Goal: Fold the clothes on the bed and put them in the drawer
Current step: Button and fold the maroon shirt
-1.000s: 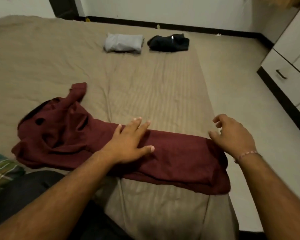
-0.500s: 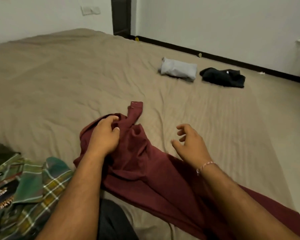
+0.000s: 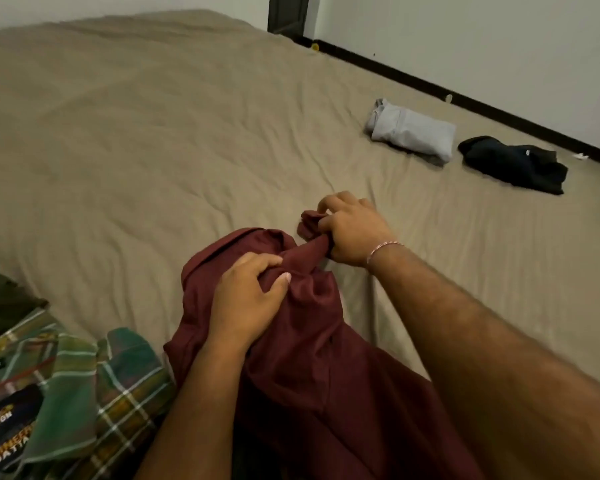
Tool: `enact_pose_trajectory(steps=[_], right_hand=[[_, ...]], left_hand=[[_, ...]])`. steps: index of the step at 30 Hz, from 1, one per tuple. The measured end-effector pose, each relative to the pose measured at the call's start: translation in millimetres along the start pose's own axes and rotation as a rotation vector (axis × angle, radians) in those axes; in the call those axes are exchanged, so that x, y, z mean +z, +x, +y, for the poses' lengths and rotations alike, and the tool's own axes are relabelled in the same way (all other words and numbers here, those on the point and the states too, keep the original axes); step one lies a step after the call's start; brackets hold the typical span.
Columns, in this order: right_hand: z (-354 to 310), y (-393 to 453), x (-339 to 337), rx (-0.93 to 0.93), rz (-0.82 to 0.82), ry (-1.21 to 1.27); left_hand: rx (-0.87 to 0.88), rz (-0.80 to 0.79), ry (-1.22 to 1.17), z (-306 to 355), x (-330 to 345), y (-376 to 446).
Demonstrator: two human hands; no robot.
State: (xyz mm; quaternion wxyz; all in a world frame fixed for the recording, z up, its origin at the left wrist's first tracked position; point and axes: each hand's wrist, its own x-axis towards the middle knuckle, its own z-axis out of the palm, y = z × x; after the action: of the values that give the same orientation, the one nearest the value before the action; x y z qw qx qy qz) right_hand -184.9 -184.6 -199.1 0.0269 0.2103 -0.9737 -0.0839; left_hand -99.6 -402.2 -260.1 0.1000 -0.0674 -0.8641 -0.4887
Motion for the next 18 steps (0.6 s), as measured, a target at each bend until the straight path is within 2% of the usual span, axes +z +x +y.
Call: enact_pose_trajectory(steps=[3,6,9,11,13,16,18], right_hand=[[23.6,-28.0,-31.2,0.082,0.001,0.181],[45.1,-68.7,-72.8,0.291,-0.112,0.437],[65.6,-117.6,-102.2,0.434,-0.193,0.56],[73.8,-160.9,-120.5,0.488,-0.293,0.647],[80.7,-200.0,-129.5,0.537,-0.47,0.728],[81.9,-264.7,-132.7,0.622,-0.727,0.601],[81.4,-304.7,-124.4,0.716,-0.831,0.458]], left_hand=[[0.018,-0.11,-0.045,6.0,1.8,-0.9],[0.069,-0.269,-0.015,17.3,3.2,-6.4],[0.12,-0.416,0.054,25.1,2.3,-12.2],[0.154,-0.53,0.174,30.2,2.4,-16.5],[0.15,-0.636,0.216,33.0,5.1,-17.4],[-0.002,-0.747,0.139,40.8,7.9,-23.8],[-0.015,-0.738,0.257,36.0,8.2,-24.5]])
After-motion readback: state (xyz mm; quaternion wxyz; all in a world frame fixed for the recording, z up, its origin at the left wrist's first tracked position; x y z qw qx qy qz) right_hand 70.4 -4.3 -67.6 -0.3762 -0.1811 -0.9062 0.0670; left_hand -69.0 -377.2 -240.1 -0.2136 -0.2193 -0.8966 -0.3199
